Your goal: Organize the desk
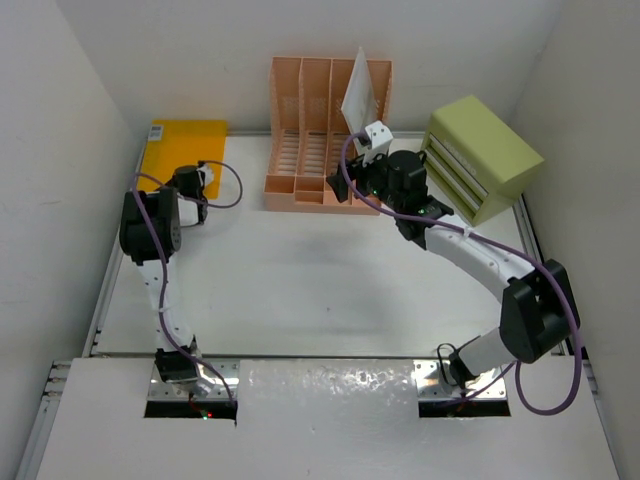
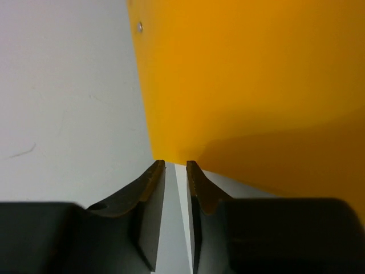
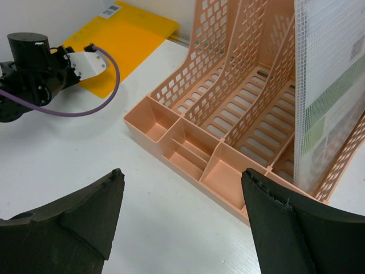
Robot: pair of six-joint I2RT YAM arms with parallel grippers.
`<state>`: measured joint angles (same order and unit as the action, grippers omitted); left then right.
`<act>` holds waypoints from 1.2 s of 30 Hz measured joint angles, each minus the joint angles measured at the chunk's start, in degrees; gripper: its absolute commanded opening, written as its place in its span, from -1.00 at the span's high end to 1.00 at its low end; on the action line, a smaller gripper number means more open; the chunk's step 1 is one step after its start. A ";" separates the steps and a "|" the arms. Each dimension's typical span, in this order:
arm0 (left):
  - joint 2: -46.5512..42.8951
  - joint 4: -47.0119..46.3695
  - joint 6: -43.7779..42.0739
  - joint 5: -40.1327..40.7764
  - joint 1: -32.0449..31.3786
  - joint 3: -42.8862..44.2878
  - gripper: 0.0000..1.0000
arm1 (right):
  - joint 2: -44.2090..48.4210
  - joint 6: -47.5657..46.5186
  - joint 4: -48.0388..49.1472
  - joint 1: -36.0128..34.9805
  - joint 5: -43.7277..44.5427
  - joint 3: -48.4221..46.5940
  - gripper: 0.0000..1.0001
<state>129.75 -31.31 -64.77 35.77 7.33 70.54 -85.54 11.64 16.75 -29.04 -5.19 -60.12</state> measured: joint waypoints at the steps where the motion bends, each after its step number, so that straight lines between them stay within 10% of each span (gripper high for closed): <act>1: 0.00 -0.24 -0.09 -0.13 -0.17 0.22 0.46 | 0.00 -0.04 -0.02 0.00 0.00 0.07 -0.62; 14: 1.16 4.90 3.08 -3.89 -0.55 4.90 0.33 | 0.00 -1.05 -0.09 0.00 -0.42 0.55 -0.63; 26: -0.46 36.17 47.19 -32.02 10.25 41.22 -0.64 | 0.57 -0.52 -0.50 0.00 -1.46 1.36 -0.63; 27: -0.24 36.76 50.18 -33.11 11.54 42.91 -0.95 | 0.92 -0.39 -0.59 0.00 -1.46 1.79 -0.63; 36: 11.85 48.59 70.82 -27.89 14.21 49.81 -0.99 | 3.85 0.52 -0.70 -0.55 -1.73 3.69 -0.62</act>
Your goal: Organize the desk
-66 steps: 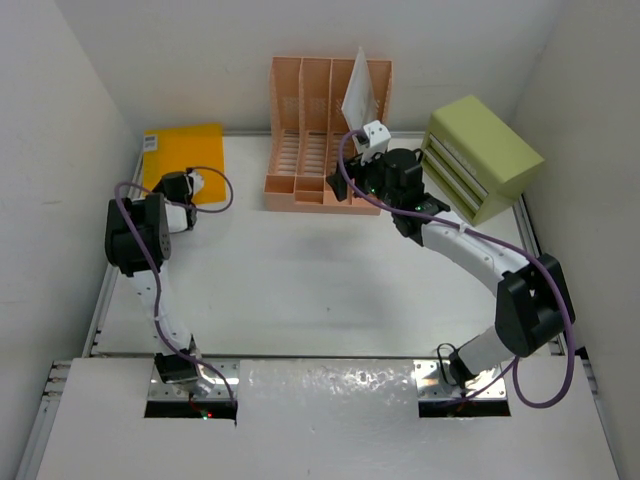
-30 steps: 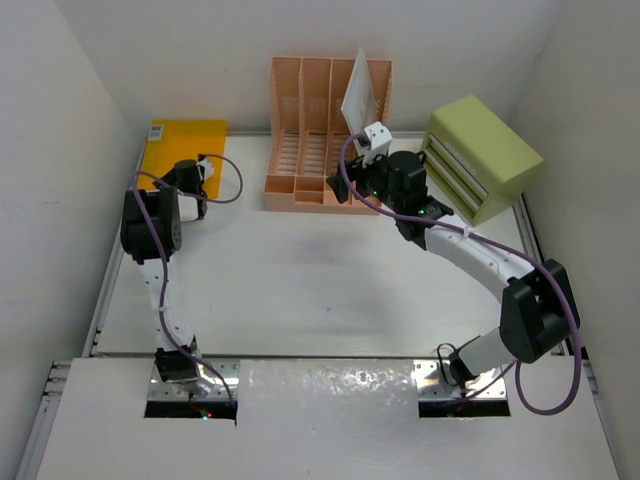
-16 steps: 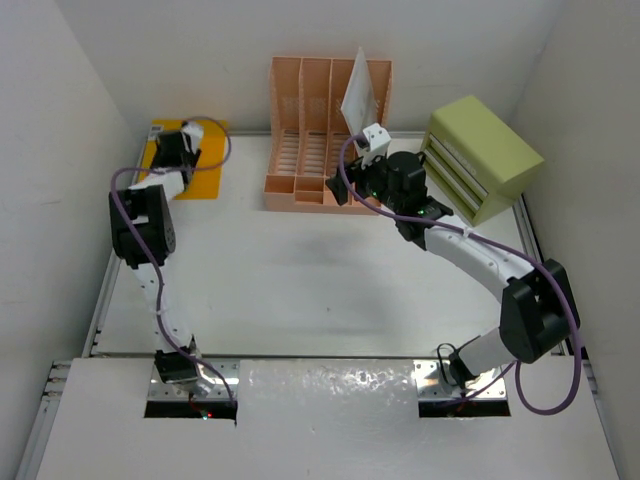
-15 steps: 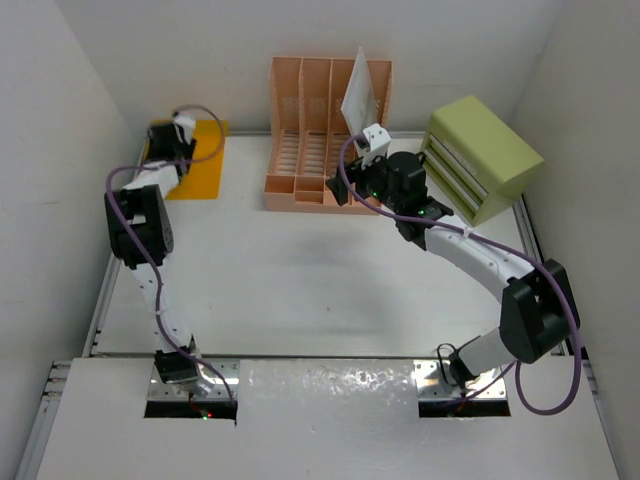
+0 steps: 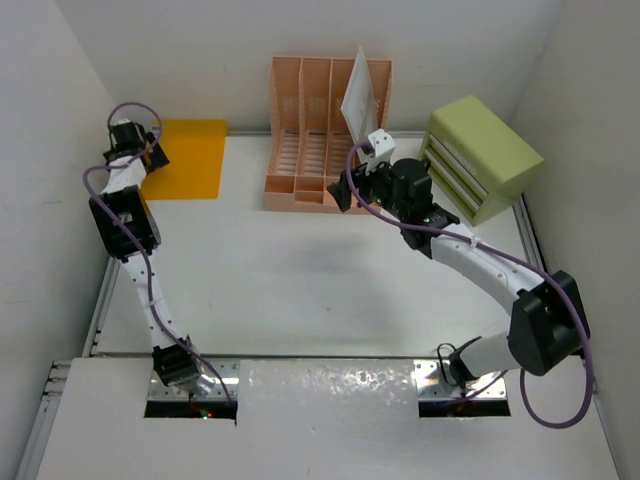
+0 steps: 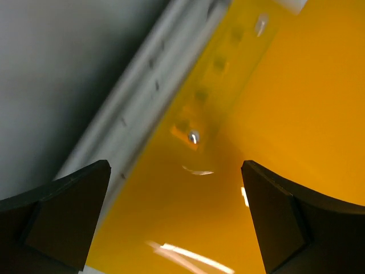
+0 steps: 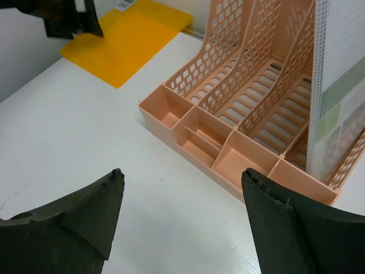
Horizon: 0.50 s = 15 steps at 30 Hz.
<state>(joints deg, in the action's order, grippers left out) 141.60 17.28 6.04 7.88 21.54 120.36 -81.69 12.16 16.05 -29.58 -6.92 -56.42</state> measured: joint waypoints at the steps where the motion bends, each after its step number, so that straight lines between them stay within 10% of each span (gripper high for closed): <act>1: 1.75 1.66 1.18 1.29 -0.61 0.59 -0.99 | 0.39 0.07 0.22 -0.17 -0.02 0.42 -0.62; 15: 1.31 6.34 12.02 2.34 -2.19 -0.63 -0.99 | 3.61 0.28 0.61 -1.05 -0.31 3.34 -0.61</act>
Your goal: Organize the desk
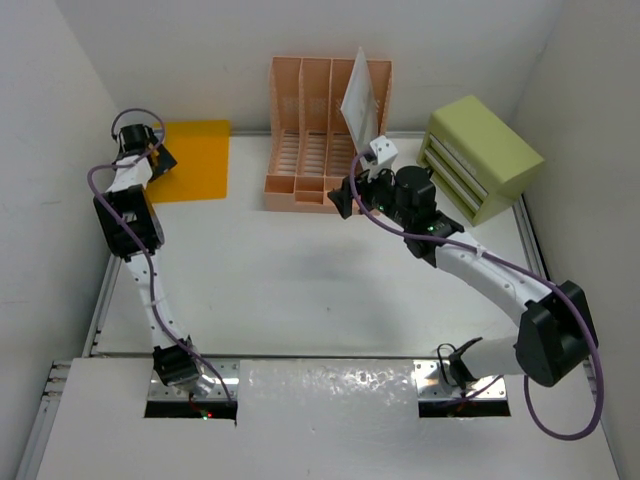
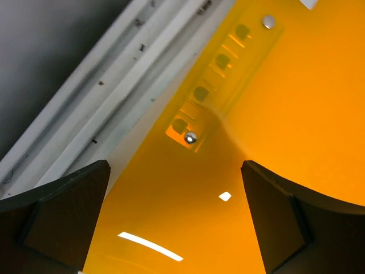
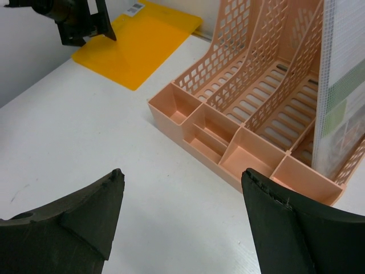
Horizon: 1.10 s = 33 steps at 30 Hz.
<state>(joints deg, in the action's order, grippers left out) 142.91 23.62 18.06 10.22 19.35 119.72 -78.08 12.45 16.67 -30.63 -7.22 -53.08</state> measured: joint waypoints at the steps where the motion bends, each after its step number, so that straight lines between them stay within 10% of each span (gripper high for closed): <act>1: -0.33 -0.13 -0.20 -0.94 0.13 -0.52 -0.99 | 0.35 0.00 0.00 0.00 0.09 0.11 -0.61; 10: -10.01 -2.16 -5.62 -12.94 0.31 -16.61 0.22 | 0.44 -0.26 -0.50 -0.28 0.61 0.13 -0.61; 17: -16.26 -3.21 -10.29 -17.77 0.17 -25.70 -0.32 | -1.64 -0.96 -3.15 -1.29 0.55 0.11 -0.61; 20: -19.12 -2.60 -14.45 -17.84 -0.22 -27.34 -0.93 | -1.66 -1.18 -3.48 -1.40 0.48 0.11 -0.61; 28: -40.48 -9.99 -45.48 -16.39 -6.36 -38.73 -0.99 | -1.60 -1.95 -3.41 -1.51 0.17 0.26 -0.61; 32: -47.60 -17.40 -64.46 -10.88 -10.80 -45.97 0.42 | -0.37 -2.12 -2.36 -1.51 0.22 2.73 -0.61; 33: -47.69 -18.71 -67.84 -9.55 -11.61 -47.67 0.43 | 0.04 -2.19 -2.23 -1.51 0.28 3.61 -0.61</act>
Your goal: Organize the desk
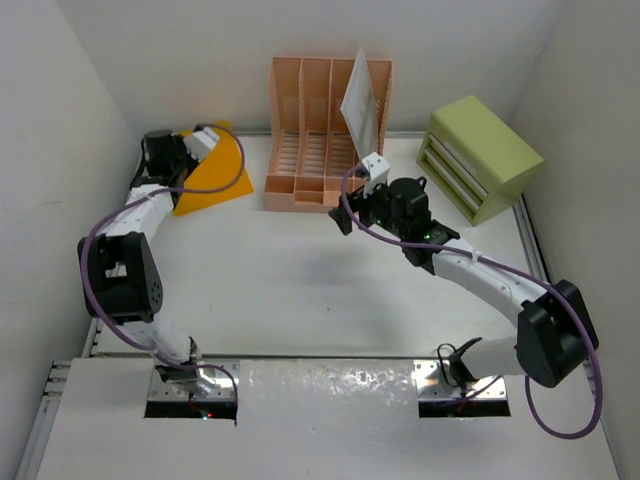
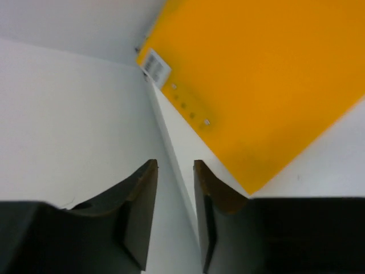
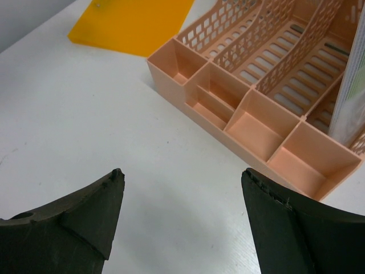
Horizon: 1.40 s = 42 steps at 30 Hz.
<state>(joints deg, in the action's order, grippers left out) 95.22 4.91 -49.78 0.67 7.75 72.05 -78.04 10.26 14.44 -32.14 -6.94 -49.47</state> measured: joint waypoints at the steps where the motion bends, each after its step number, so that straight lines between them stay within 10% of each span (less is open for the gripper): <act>1: 0.50 -1.01 -3.67 1.68 -0.66 -1.84 0.35 | 0.42 -0.04 0.11 0.00 0.11 0.87 -0.62; 6: 5.05 -1.86 -13.31 6.58 -1.40 -9.38 0.09 | 0.94 -0.83 0.20 0.00 0.66 2.80 -0.62; 42: 12.79 -34.18 -21.42 14.60 -5.09 -28.70 0.26 | 3.39 -3.06 1.84 0.00 3.52 4.04 -0.63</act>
<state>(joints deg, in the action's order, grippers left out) 108.01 -29.28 -71.20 15.27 2.66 43.35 -74.65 7.20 16.27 -32.14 -3.42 -45.43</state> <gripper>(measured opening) 0.387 0.811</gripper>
